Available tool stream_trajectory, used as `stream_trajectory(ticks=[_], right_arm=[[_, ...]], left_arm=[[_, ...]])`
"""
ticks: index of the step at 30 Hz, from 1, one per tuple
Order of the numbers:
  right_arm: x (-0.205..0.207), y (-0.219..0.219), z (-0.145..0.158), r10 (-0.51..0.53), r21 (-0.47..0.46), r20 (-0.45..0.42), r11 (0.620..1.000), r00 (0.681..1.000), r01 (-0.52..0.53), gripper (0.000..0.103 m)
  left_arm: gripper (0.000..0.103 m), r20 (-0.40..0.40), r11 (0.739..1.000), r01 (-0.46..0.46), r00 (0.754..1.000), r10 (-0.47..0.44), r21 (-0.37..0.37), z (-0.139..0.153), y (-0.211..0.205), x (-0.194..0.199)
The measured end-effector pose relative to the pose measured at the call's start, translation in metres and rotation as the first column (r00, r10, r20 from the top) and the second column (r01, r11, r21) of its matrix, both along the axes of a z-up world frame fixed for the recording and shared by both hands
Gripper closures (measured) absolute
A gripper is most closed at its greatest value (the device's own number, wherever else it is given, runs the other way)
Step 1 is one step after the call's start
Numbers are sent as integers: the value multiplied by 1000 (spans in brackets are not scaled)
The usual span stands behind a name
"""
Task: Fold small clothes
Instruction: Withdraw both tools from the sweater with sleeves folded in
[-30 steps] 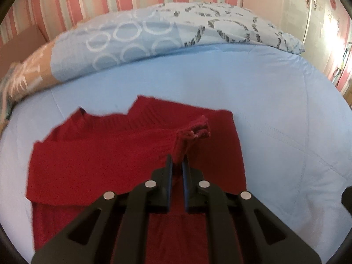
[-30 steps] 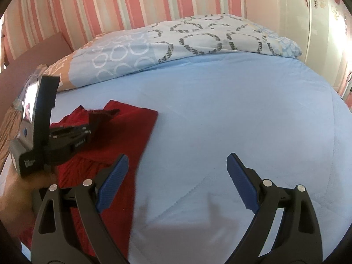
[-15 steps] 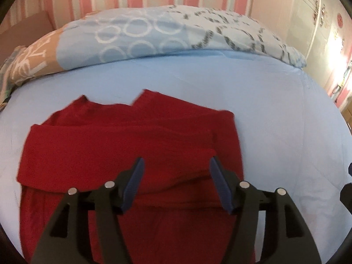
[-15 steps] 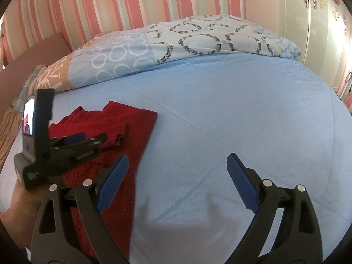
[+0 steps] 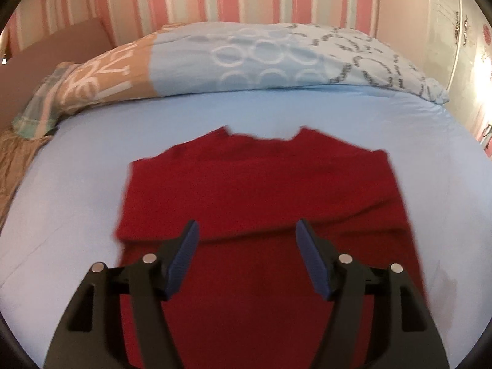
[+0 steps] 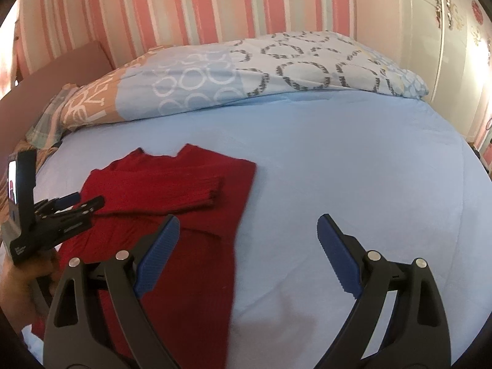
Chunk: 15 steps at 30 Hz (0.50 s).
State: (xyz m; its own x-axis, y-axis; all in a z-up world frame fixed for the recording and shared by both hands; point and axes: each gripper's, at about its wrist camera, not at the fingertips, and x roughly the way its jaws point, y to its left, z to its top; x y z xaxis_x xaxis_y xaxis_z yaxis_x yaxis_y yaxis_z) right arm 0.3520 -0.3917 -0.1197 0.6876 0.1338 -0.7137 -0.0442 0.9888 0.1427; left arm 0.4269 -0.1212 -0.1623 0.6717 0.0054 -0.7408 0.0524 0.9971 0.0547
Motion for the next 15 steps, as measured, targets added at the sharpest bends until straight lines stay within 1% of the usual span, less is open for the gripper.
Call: stream_trajectory(ticks=[5, 8, 11, 15], right_arm=[[-26, 26, 8, 15, -1, 0, 1000, 1000, -15, 12], [-43, 37, 11, 19, 2, -2, 1000, 1000, -19, 11], [-64, 48, 12, 30, -8, -10, 1000, 1000, -30, 11], [-94, 54, 8, 21, -15, -26, 1000, 999, -22, 11]], left_arm=[[37, 5, 999, -23, 1000, 22, 31, 5, 52, -44], [36, 1, 998, -55, 999, 55, 15, 8, 80, -77], [35, 1, 997, -74, 997, 74, 6, 11, 100, -109], [34, 7, 997, -73, 997, 73, 31, 10, 121, -152]])
